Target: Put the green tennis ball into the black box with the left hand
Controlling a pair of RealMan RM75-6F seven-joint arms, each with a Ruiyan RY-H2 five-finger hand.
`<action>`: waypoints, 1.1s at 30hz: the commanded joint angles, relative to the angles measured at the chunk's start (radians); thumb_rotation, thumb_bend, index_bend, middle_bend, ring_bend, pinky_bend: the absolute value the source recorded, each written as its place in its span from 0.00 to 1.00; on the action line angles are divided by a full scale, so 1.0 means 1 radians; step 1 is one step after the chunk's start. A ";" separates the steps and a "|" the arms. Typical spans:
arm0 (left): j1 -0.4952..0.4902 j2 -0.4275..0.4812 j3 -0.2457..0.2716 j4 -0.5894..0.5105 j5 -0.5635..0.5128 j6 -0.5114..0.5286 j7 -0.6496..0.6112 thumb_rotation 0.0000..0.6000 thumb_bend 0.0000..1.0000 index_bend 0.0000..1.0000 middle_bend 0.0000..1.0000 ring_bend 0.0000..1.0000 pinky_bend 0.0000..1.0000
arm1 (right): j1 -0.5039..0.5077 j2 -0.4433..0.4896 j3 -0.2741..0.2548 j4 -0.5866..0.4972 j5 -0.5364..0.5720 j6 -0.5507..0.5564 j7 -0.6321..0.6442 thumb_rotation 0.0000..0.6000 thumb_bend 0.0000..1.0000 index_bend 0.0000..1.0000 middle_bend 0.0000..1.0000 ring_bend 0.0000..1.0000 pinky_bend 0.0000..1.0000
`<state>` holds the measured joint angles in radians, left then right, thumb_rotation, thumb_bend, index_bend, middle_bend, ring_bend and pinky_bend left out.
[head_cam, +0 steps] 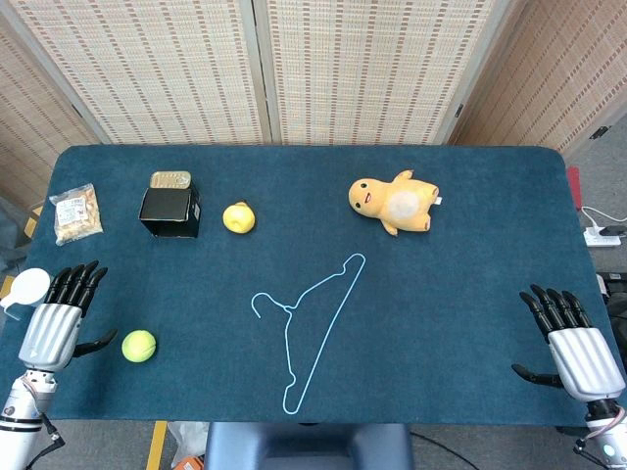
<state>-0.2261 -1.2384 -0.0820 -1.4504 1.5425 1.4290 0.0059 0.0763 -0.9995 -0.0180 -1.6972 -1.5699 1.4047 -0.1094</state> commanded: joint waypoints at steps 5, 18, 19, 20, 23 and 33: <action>0.001 0.001 0.001 -0.002 -0.012 0.000 -0.019 1.00 0.17 0.00 0.00 0.00 0.00 | -0.002 -0.002 -0.003 0.000 -0.001 0.001 -0.007 1.00 0.00 0.00 0.00 0.00 0.00; 0.000 0.004 0.012 0.008 0.010 0.013 -0.038 1.00 0.17 0.00 0.00 0.00 0.00 | 0.002 -0.003 -0.002 0.001 -0.005 0.000 -0.006 1.00 0.00 0.00 0.00 0.00 0.00; 0.000 0.001 0.012 0.016 0.015 0.019 -0.050 1.00 0.17 0.01 0.01 0.03 0.09 | 0.004 -0.003 -0.002 0.000 -0.005 -0.004 -0.011 1.00 0.00 0.00 0.00 0.00 0.00; 0.001 -0.008 0.008 0.028 0.023 0.036 -0.078 1.00 0.17 0.11 0.11 0.15 0.29 | 0.005 -0.003 -0.002 -0.002 -0.002 -0.008 -0.012 1.00 0.00 0.00 0.00 0.00 0.00; 0.000 -0.020 0.017 0.062 0.046 0.049 -0.180 1.00 0.17 0.65 0.68 0.68 0.88 | 0.005 -0.003 -0.001 -0.004 0.004 -0.009 -0.015 1.00 0.00 0.00 0.00 0.00 0.00; 0.109 -0.041 0.112 0.161 0.176 0.253 -0.230 1.00 0.54 1.00 1.00 1.00 1.00 | 0.008 0.000 0.001 -0.001 0.010 -0.014 -0.003 1.00 0.00 0.00 0.00 0.00 0.00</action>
<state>-0.1691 -1.2708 -0.0130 -1.3077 1.6679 1.6025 -0.2355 0.0837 -0.9992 -0.0168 -1.6983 -1.5603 1.3917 -0.1123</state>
